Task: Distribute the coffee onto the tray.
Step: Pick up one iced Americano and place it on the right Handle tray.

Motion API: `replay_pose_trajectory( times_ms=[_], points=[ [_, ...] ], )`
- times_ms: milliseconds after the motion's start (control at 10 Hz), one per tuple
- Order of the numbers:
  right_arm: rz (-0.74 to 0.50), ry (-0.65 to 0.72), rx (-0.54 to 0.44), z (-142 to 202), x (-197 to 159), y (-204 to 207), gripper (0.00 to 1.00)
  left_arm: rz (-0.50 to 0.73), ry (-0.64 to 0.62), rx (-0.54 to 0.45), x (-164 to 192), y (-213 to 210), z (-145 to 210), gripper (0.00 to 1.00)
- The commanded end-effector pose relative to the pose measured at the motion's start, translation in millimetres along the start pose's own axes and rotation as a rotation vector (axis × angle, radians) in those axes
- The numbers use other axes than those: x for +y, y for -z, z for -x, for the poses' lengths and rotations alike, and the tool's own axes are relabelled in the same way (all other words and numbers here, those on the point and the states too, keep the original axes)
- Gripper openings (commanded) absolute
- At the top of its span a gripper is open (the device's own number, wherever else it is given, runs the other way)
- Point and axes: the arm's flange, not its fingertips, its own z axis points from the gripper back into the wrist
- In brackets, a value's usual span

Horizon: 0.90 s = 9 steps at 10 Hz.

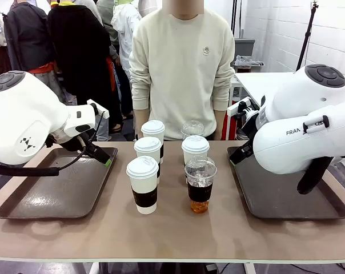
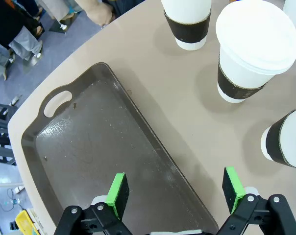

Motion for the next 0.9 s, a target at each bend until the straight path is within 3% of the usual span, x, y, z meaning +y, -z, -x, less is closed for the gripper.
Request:
replay_pose_trajectory(
  times_ms=[0, 100, 500, 800],
  points=[
    [0.0, 0.0, 0.0, 0, 0, 0, 1.0, 0.002, -0.005, 0.007, 1, -3, 0, 1.0],
    [-0.018, 0.045, -0.031, 1, -5, -17, 1.0, 0.0, 0.0, 0.0, 0, 0, 0, 1.0],
    [-0.076, 0.208, -0.211, -6, -39, -93, 1.0, -0.004, -0.06, -0.102, -10, -63, -50, 1.0],
    [-0.19, 0.298, -0.334, 8, -51, -115, 1.0, 0.004, -0.1, -0.205, -12, -115, -56, 1.0]
  ],
)
